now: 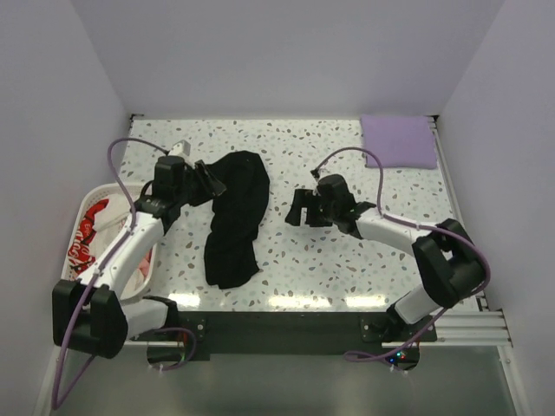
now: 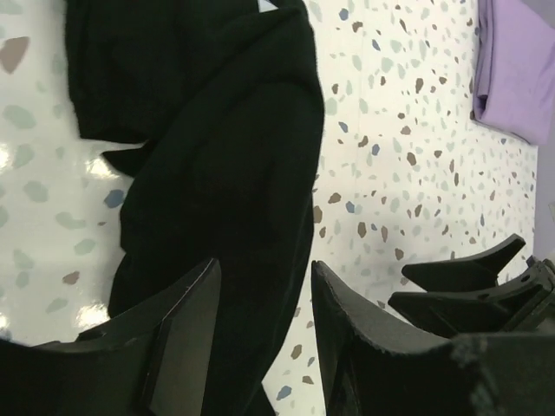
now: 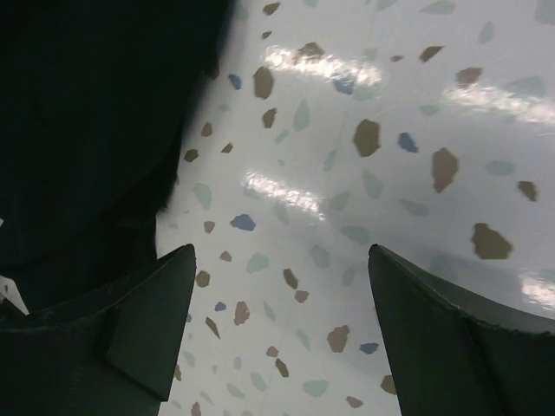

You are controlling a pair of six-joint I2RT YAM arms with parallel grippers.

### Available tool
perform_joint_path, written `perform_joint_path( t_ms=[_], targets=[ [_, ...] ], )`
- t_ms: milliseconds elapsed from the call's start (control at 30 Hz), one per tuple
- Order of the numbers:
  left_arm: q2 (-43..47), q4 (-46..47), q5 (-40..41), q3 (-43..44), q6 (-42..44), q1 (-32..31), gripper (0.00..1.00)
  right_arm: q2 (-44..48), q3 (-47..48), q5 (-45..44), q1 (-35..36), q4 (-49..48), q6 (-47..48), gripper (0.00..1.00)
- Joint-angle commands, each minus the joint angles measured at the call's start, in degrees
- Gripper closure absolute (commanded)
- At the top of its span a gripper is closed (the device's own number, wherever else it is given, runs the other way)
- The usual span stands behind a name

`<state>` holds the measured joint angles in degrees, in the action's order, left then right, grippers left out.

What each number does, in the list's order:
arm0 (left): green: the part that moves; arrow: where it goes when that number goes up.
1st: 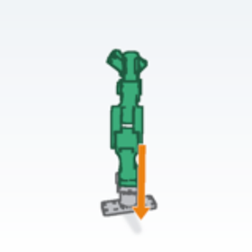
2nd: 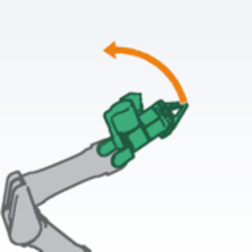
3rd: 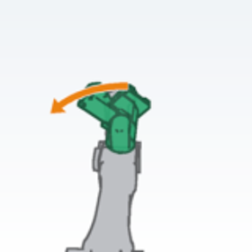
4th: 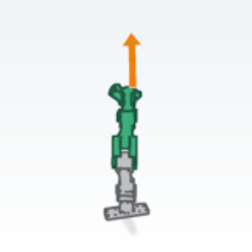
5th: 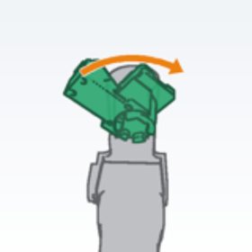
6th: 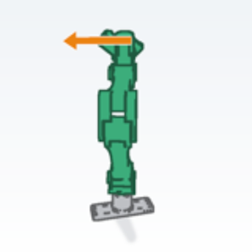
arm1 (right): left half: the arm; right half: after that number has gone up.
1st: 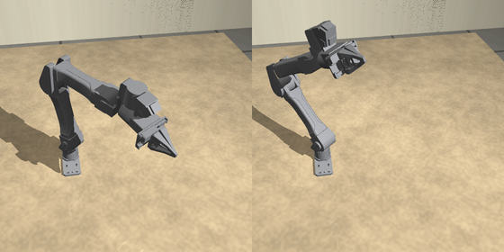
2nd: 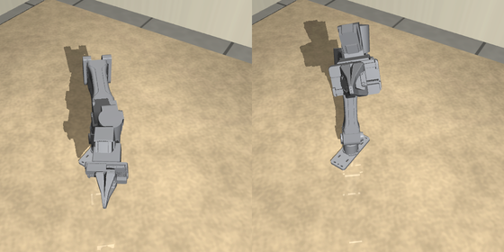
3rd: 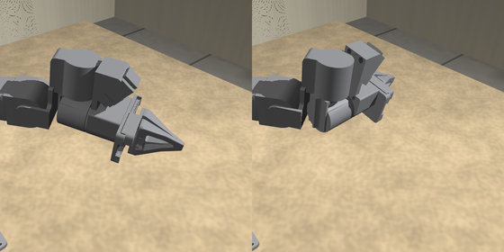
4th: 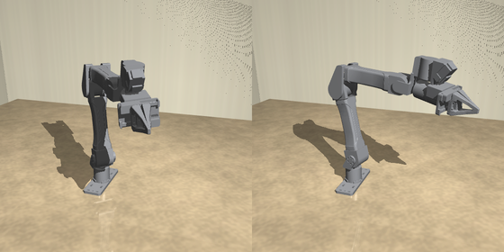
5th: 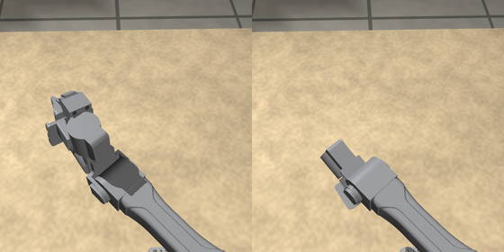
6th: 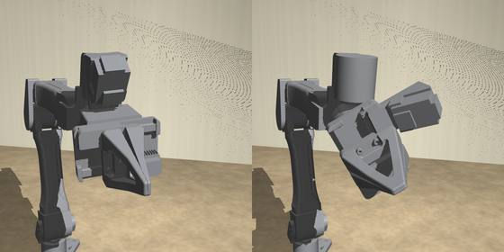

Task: Fold and stack the t-shirts
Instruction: Move the tshirt to the center of the board

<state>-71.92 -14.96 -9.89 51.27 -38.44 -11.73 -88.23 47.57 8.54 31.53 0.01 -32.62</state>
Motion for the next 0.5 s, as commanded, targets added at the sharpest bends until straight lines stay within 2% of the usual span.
perform_joint_path(
  t_ms=[0,200,267,333,467],
  targets=[
    [6.86,-1.39,6.72,-5.19,1.08,-0.4,0.49,-0.27,2.97,-1.41,5.11,-6.6,-1.13,0.16],
    [13.11,-1.21,5.32,-13.99,0.47,-4.87,0.48,-7.12,8.66,-6.24,5.56,-9.41,0.88,0.16],
    [13.82,-2.52,8.37,-15.4,-0.06,-6.9,0.45,-11.59,13.06,-6.16,4.77,-11.25,1.77,0.16],
    [14.96,-3.14,9.71,-17.51,-0.94,-9.71,0.41,-15.12,18.59,-3.36,3.11,-13.54,1.77,0.16],
    [16.55,-3.14,12.7,-20.85,-2.52,-12.79,0.31,-30.64,31.33,4.72,-0.67,-14.16,-0.24,0.18]
  ],
)
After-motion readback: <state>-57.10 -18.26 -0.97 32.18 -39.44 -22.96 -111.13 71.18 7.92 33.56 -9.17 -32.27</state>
